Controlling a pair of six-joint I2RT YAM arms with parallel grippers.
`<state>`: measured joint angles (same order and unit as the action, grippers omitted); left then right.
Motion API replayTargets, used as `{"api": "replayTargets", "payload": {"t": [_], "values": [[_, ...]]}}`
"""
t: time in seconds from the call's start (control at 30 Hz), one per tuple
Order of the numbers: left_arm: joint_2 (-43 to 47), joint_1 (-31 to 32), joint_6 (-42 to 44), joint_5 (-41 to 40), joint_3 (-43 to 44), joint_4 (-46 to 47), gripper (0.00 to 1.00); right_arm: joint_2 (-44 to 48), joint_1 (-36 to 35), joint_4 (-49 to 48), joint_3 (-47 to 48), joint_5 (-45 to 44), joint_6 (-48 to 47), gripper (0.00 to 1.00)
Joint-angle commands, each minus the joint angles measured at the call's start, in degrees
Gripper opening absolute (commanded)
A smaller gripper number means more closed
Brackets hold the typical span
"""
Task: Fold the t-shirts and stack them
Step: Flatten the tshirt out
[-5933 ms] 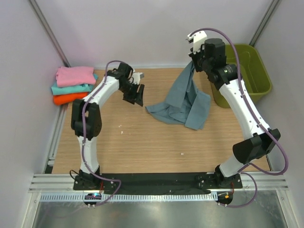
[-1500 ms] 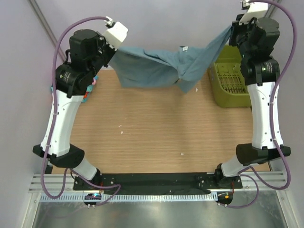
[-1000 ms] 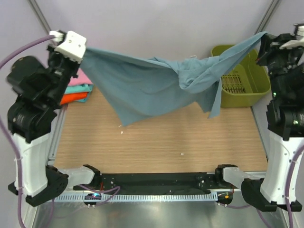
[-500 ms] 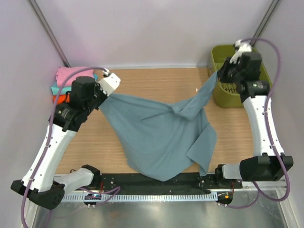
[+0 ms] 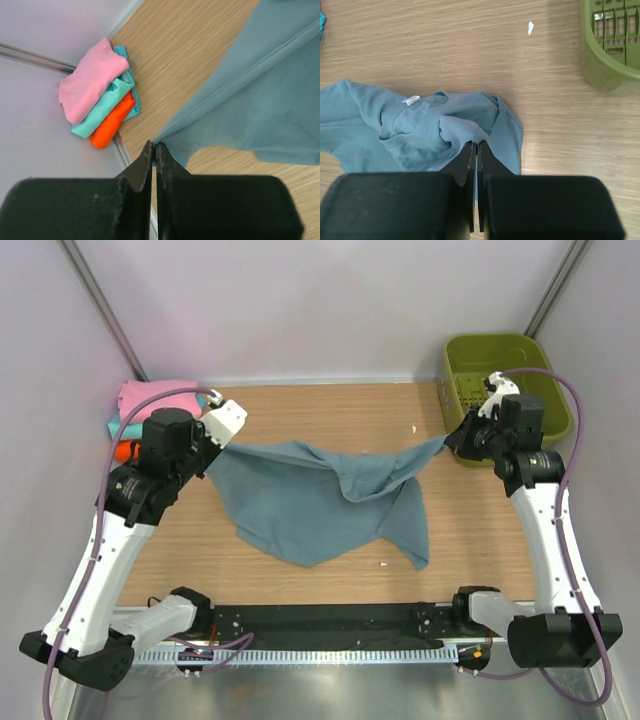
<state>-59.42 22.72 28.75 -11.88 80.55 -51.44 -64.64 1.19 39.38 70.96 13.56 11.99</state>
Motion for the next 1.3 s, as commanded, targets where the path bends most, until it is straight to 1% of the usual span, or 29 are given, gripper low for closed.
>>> {"api": "replayTargets", "payload": {"t": [0.0, 0.1, 0.17, 0.2, 0.27, 0.3, 0.33, 0.37, 0.4, 0.43, 0.5, 0.6, 0.63, 0.67, 0.7, 0.73, 0.8, 0.83, 0.87, 0.9, 0.93, 0.97, 1.0, 1.03, 1.1, 1.13, 1.17, 1.23, 1.27], "values": [[1.50, -0.31, -2.47, 2.29, -0.05, 1.34, 0.00, 2.24, 0.22, -2.55, -3.98, 0.67, 1.28, 0.01], [1.24, -0.57, -2.39, 2.30, 0.74, 0.55, 0.00, 3.56, 0.22, -3.25, -7.14, 0.24, 0.93, 0.01], [0.97, -0.66, -2.04, 2.74, 0.75, 0.64, 0.00, 3.73, 0.22, -3.16, -8.03, -1.42, -1.34, 0.02], [0.80, -0.57, -2.38, 3.00, 0.66, 0.64, 0.00, 4.26, 0.22, -3.34, -7.94, -3.61, -1.96, 0.08], [0.36, -0.66, -3.17, 3.62, 0.74, 0.81, 0.00, 4.35, 0.22, -4.21, -6.19, -10.98, -5.91, 0.20], [0.18, -0.66, -3.44, 3.79, 0.75, 0.82, 0.00, 4.52, 0.22, -4.57, -5.05, -13.28, -6.97, 0.36], [0.18, -0.75, -3.61, 3.79, 0.75, 0.82, 0.00, 4.79, 0.22, -4.74, -2.00, -15.73, -10.02, 0.45], [0.27, -0.83, -3.62, 3.79, 0.57, 0.90, 0.00, 4.79, -0.05, -3.53, -0.22, -13.84, -11.27, 0.51], [0.27, -0.84, -3.44, 3.71, 0.48, 0.99, 0.00, 4.44, -0.66, -2.47, 1.62, -10.26, -11.72, 0.54], [0.18, -0.92, -3.18, 3.71, 0.48, 0.64, 0.00, 3.13, -2.93, -1.33, 4.77, -4.83, -11.72, 0.55], [0.27, -0.84, -3.26, 4.23, 0.04, 0.64, 0.00, 1.72, -5.57, 0.79, 6.64, -3.20, -11.72, 0.54], [0.09, -0.92, -3.97, 5.28, -0.05, 0.73, 0.00, 0.57, -6.46, -1.49, 4.72, 1.72, -8.92, 0.54], [0.09, -0.84, -4.32, 5.55, 0.04, 0.64, 0.00, -0.82, -6.29, -1.76, 2.71, 2.95, -7.78, 0.54], [0.00, -0.92, -4.41, 6.25, -0.05, 0.55, 0.00, -1.53, -6.29, -2.63, 1.48, 6.88, -6.99, 0.54], [0.00, -0.92, -4.41, 6.52, -0.05, 0.38, 0.00, -2.41, -6.38, -2.81, -0.71, 9.00, -6.46, 0.53], [0.09, -0.84, -4.41, 6.60, -0.05, 0.29, 0.00, -3.55, -6.55, -2.90, -1.60, 10.42, -6.28, 0.53], [0.00, -0.84, -4.32, 6.96, -0.22, 0.11, 0.00, -7.06, -7.08, -2.55, -2.75, 10.52, -7.23, 0.53], [0.00, -0.92, -4.41, 7.04, -0.31, -0.15, 0.00, -8.29, -7.69, -2.03, -2.84, 10.26, -8.90, 0.52], [0.00, -0.92, -4.41, 7.13, -0.57, -0.41, 0.00, -11.00, -10.04, -0.37, -2.41, 9.65, -11.35, 0.52], [0.27, -0.92, -4.49, 7.22, -0.66, -0.68, 0.00, -12.16, -11.55, 0.52, -0.84, 7.20, -15.90, 0.52], [0.27, -0.92, -4.58, 7.40, -0.92, -0.85, 0.00, -13.22, -12.78, 1.48, 0.40, 6.48, -18.38, 0.52], [0.35, -0.84, -4.58, 7.48, -1.01, -0.94, 0.00, -14.97, -15.32, 4.28, 1.97, 6.56, -20.49, 0.51], [0.53, -0.84, -4.50, 7.40, -1.27, -1.03, 0.00, -17.51, -16.47, 5.79, 5.47, 6.30, -22.69, 0.50], [0.71, -0.92, -4.49, 7.31, -1.54, -0.86, 0.00, -18.75, -17.79, 7.45, 7.07, 5.26, -26.63, 0.49], [1.06, -0.92, -4.58, 6.70, -2.68, -0.42, 0.00, -21.21, -20.60, 9.66, 11.28, 6.73, -32.17, 0.47], [1.06, -0.92, -4.50, 6.52, -2.94, -0.24, 0.00, -22.01, -21.31, 10.89, 12.44, 7.00, -36.38, 0.46], [1.06, -0.84, -4.67, 6.52, -3.29, -0.24, 0.00, -22.63, -21.75, 13.60, 13.49, 7.44, -39.03, 0.45], [1.15, -0.92, -4.93, 6.34, -3.39, -0.41, 0.00, -22.64, -22.89, 15.90, 13.60, 7.71, -43.95, 0.46], [1.23, -0.92, -5.02, 6.17, -3.39, -0.42, 0.00, -21.59, -23.25, 15.30, 12.20, 6.92, -50.16, 0.48]]}}
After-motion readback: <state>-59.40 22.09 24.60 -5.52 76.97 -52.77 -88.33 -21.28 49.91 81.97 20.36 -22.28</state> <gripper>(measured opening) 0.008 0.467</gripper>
